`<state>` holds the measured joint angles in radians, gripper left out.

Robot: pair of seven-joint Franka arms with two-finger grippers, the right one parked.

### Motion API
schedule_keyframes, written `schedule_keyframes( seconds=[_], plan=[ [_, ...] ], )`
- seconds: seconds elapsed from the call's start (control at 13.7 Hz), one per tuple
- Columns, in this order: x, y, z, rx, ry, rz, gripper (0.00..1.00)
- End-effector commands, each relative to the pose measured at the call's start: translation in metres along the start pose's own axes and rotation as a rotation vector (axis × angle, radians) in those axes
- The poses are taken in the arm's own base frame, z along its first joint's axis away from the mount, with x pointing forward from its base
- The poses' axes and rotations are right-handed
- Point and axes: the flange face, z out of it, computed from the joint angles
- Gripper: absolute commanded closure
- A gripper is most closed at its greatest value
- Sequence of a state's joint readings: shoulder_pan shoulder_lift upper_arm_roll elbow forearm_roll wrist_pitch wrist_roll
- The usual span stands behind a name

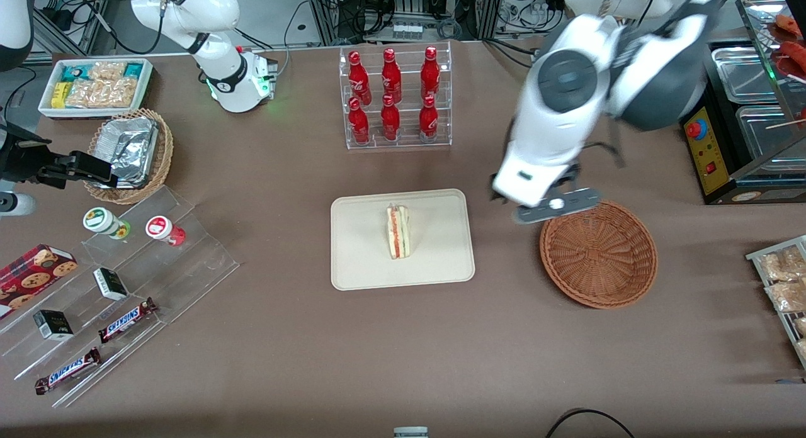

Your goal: Place sandwich from basket to tray

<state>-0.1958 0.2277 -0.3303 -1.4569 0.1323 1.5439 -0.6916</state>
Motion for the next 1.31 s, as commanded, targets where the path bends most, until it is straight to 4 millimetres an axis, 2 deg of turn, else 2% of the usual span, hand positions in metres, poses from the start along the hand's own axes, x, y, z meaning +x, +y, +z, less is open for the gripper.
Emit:
schedule_keyframes(
  seconds=[0.0, 0.22, 0.58, 0.73, 0.95, 1.17, 1.24],
  plan=[
    [-0.013, -0.047, -0.024, -0.007, -0.019, 0.037, 0.01],
    [-0.020, -0.093, -0.043, -0.047, -0.042, 0.096, 0.01],
    [-0.023, -0.171, -0.051, -0.087, -0.045, 0.171, 0.01],
    [-0.033, -0.190, -0.055, -0.092, -0.030, 0.219, 0.01],
    [-0.032, -0.200, -0.067, -0.092, 0.002, 0.277, 0.01],
    [-0.010, -0.222, -0.079, -0.120, 0.024, 0.228, 0.01],
    [-0.003, -0.222, -0.085, -0.124, 0.039, 0.227, 0.01]
  ],
)
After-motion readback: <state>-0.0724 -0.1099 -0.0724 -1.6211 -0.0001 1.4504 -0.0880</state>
